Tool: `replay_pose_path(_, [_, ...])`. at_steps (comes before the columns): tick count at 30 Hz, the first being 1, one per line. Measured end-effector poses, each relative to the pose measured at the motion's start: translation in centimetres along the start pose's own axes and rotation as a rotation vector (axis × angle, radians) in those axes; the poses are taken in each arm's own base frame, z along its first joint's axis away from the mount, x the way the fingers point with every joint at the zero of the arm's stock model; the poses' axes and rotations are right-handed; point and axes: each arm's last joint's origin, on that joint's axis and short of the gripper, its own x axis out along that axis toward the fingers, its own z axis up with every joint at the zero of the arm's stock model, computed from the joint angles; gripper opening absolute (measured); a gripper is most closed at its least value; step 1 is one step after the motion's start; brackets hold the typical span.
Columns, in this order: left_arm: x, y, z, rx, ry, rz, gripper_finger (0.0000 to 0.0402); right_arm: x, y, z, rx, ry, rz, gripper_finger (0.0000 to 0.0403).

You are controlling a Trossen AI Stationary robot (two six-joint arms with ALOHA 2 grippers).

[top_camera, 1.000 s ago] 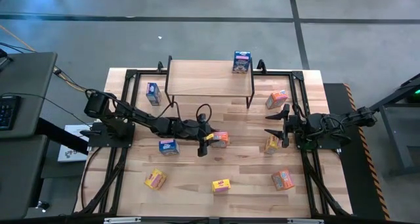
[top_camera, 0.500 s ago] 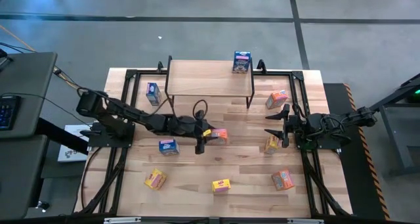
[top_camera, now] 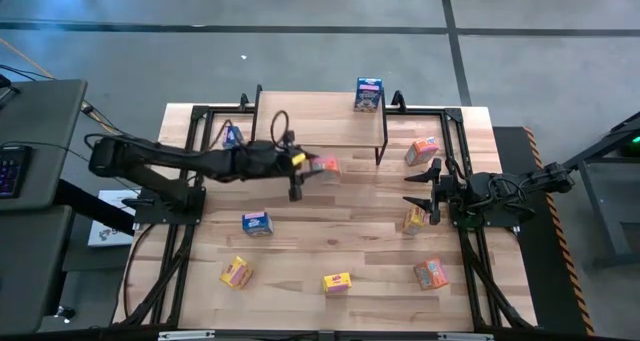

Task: Stack cereal on shelf
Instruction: Put the middle orange cereal box on the shelf

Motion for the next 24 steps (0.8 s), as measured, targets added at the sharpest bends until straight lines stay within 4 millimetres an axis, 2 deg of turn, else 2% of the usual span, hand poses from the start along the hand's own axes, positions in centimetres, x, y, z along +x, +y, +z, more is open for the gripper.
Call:
replay_pose_path(11, [-2.8,6.1,1.6,0.026,-0.093,0.089,0.0154,0.0,0.0,0.0,0.0,0.0,0.0,0.0252])
replay_pose_path(17, [-3.7,9.6,3.9,0.064,-0.038,0.117,0.0154,0.0,0.0,0.0,0.0,0.0,0.0,0.0252])
replay_pose_path(24, [-3.5,12.7,5.4,0.117,0.011,0.133,0.0154,0.0,0.0,0.0,0.0,0.0,0.0,0.0252])
